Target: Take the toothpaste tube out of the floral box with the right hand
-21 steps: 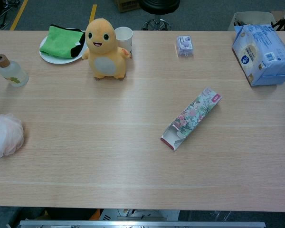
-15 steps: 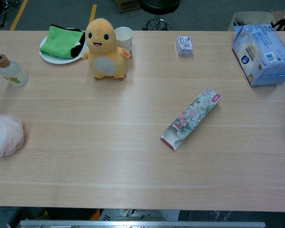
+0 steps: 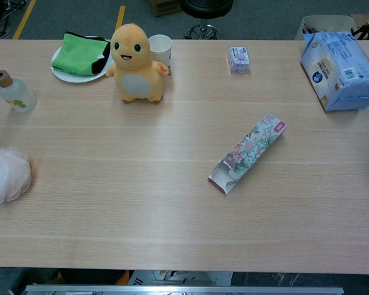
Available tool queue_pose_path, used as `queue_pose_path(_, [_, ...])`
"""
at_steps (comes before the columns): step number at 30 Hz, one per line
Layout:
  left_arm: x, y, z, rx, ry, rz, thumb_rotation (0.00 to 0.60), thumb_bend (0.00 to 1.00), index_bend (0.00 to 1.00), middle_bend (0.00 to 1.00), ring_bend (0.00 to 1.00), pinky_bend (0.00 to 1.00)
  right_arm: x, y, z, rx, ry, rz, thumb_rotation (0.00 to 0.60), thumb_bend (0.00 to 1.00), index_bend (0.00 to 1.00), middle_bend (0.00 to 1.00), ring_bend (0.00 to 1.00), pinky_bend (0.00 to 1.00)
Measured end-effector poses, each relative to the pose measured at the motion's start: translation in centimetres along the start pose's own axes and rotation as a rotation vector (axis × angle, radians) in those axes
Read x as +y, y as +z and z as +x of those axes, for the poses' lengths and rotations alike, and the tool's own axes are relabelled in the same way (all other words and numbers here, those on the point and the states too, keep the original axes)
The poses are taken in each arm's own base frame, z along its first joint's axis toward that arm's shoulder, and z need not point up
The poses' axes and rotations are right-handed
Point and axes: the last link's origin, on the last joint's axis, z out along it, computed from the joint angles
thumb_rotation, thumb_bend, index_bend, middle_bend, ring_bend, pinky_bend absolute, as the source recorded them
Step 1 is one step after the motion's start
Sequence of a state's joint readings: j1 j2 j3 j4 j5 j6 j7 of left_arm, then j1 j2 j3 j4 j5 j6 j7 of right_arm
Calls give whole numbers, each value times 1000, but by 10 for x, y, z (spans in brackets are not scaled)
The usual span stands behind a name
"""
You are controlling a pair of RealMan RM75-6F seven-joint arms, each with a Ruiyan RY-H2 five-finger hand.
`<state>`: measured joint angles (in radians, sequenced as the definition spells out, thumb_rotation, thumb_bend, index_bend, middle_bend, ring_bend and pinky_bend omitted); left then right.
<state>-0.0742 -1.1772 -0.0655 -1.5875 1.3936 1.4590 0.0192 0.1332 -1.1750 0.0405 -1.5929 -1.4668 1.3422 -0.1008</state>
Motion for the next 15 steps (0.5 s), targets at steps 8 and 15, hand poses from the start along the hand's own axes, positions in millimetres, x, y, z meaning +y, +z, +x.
queue_pose_path(8, [-1,-1,0,2,-4,4,600,171,368,233,169,278,-1,1,2,11,2,18,600,152,255,285,203,273])
queue_pose_path(15, [-1,-1,-1,0,-6,6,600,171,368,233,169,278,-2,2,2,5,13,25,600,0,198,218,162,283])
